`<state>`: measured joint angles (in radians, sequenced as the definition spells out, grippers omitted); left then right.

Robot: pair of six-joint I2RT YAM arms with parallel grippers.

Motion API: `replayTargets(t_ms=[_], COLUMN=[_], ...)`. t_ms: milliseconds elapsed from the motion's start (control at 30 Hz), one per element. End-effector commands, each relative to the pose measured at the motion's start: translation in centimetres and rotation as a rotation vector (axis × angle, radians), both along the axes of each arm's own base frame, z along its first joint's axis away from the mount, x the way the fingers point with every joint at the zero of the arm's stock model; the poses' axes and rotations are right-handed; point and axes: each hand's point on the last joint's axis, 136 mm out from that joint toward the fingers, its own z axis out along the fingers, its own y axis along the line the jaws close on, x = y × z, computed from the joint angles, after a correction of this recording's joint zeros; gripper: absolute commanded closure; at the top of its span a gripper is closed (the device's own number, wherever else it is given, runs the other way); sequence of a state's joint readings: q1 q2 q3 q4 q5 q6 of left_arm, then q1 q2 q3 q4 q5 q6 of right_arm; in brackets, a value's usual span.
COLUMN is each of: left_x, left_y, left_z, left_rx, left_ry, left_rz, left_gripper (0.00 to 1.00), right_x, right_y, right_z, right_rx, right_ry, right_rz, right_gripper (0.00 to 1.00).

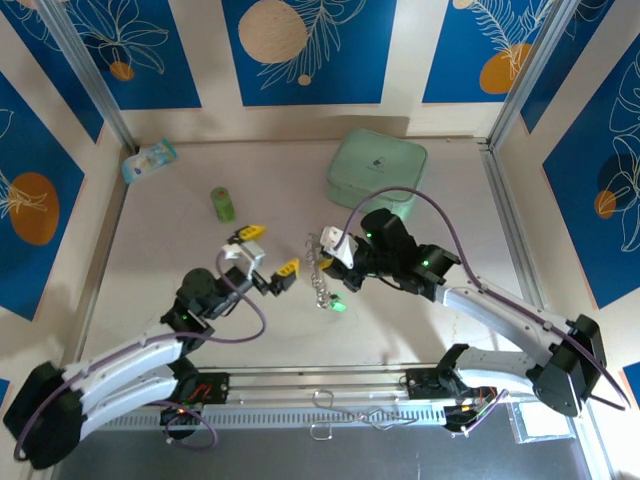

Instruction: Put the keys on the keyring

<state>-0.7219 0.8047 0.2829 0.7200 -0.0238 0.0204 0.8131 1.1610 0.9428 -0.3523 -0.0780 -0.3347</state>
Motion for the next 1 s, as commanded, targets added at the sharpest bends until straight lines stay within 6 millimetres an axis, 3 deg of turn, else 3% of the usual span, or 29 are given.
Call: replayTargets(t_ms=[0, 67, 167, 267, 367, 567, 833, 967], left_x=[2.4, 2.0, 0.9, 0.4, 0.5, 1.2, 2.9, 3.6], left_y=[8.8, 12.6, 16.0, 17.7, 17.9, 17.6, 17.2, 17.0], left_z=[0.7, 1.5, 2.4, 2.4, 1.4, -0.7, -2.8, -3.6], left_rx=[-0.084, -0.135, -0.155, -0.132, -0.099, -0.066, 0.004, 0.018], left_ry=[0.042, 0.040, 0.023, 0.015, 0.043, 0.078, 0.121, 0.142], left_rz=[0.479, 0.638, 0.773, 0.853, 0.867, 0.876, 0.895, 0.896], left_gripper=[0.00, 0.00, 0.00, 0.00, 0.00, 0.00, 0.00, 0.00], right_x=[-1.6, -2.9, -3.1, -0.9, 0.8, 1.8, 1.3, 0.5], right_y=[4.4, 7.6, 10.9, 12.6, 12.6, 8.5, -0.1, -3.3], right_z=[3.1, 3.9, 3.5, 1.1, -2.6, -9.6, -15.9, -17.4], right_rx=[0.109, 0.162, 0.194, 0.166, 0.071, -0.189, -0.582, -0.700], right_ry=[-0.002, 0.022, 0.029, 0.020, 0.032, 0.007, -0.017, -0.014], right_rz=[0.118, 0.190, 0.233, 0.195, 0.159, 0.134, 0.140, 0.122], right_gripper=[1.00, 1.00, 1.00, 1.00, 1.00, 1.00, 1.00, 1.00])
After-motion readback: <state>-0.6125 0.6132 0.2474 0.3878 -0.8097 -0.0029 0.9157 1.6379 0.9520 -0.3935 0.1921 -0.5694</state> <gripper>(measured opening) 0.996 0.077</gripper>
